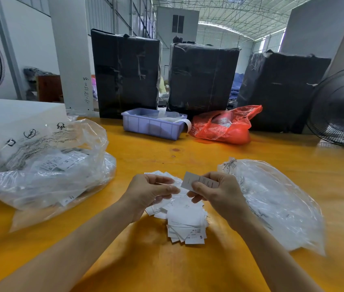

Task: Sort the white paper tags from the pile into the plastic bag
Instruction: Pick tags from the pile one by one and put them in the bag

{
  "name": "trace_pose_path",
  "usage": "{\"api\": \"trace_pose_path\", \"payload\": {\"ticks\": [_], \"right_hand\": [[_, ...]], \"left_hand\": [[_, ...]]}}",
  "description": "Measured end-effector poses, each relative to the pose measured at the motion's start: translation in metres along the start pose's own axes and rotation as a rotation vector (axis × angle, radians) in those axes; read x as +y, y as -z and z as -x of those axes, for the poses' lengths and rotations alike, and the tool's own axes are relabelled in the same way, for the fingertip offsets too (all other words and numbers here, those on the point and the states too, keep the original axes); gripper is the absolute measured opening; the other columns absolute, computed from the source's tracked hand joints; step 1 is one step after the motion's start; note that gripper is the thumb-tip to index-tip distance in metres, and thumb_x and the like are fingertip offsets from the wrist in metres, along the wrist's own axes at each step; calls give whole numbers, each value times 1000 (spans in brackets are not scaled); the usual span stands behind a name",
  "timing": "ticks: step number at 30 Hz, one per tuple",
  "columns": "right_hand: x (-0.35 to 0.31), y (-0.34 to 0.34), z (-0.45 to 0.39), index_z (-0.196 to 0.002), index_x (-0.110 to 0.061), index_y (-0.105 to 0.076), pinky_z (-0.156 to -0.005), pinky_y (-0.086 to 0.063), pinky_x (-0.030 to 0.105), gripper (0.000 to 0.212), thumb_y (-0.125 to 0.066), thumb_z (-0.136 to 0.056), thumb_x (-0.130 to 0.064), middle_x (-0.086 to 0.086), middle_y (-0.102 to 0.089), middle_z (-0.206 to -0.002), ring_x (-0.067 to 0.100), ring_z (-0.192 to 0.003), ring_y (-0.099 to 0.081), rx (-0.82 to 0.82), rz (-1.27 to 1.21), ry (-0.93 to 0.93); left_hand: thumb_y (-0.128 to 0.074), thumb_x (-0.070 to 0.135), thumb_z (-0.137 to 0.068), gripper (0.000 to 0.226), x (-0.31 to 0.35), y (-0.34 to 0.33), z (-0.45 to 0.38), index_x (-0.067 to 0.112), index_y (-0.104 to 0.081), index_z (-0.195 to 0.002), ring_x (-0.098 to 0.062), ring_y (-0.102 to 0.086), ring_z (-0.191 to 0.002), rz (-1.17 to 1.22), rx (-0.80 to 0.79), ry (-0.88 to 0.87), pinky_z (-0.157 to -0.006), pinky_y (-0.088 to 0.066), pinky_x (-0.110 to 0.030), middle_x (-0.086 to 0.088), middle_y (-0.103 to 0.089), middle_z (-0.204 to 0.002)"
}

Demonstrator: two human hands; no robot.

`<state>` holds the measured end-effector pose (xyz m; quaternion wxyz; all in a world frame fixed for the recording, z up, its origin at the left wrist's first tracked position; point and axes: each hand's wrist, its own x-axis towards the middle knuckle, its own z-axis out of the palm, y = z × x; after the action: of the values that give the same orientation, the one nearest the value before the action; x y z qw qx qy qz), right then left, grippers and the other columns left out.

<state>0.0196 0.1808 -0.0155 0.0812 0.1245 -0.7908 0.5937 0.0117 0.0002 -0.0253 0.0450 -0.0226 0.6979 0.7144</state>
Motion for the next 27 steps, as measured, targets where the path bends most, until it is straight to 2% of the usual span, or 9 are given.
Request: {"api": "trace_pose_path", "payload": {"ticks": [3,7,12,18,21,27], "right_hand": [[1,-1,0,-84,0,-64,-57,-56,24,3,-67,-83,-1,15,-70,-72,23,-62,-70,6,48,15],[2,-2,0,-81,0,-64,-55,-54,22,3,-67,-83,-2,12,-70,-70,17,-58,-69,-16,81,21],[4,-3,0,-81,1,-65,-62,-58,31,5,-67,-83,-3,10,-71,-69,23,-63,-71,-51,102,29],[6,0,0,-83,0,-65,-64,-56,31,4,-66,-84,-4,9,-73,-71,22,-62,-70,-176,122,-30],[6,4,-1,-84,-2,-65,-58,-52,26,6,-67,-84,-7,9,-72,-68,16,-56,-65,-235,95,-99],[7,7,-1,-93,-7,-64,-53,-42,26,14,-70,-84,-16,6,-68,-61,13,-52,-56,-352,82,-172]], "left_hand": [[-83,7,-63,26,0,0,1,9,-71,-87,-7,-64,-57,-12,-17,-6,-62,-47,-20,-4,-71,-70],[-79,6,-70,20,0,-1,1,8,-70,-87,-7,-64,-57,-16,-15,-18,-60,-48,-20,-5,-73,-72],[-78,4,-71,15,0,0,1,8,-71,-84,-10,-64,-56,5,-6,-18,-69,-45,-29,-7,-73,-71],[-77,4,-72,13,0,-1,1,9,-71,-82,-13,-65,-60,-8,-20,-34,-83,-50,-38,-8,-72,-72],[-79,7,-71,16,1,1,1,10,-71,-85,-10,-65,-58,-49,-29,-63,-75,-50,-31,-6,-72,-70],[-78,10,-74,15,2,-1,3,12,-70,-86,-9,-67,-59,-178,-87,-112,-55,-49,-17,-7,-73,-70]]}}
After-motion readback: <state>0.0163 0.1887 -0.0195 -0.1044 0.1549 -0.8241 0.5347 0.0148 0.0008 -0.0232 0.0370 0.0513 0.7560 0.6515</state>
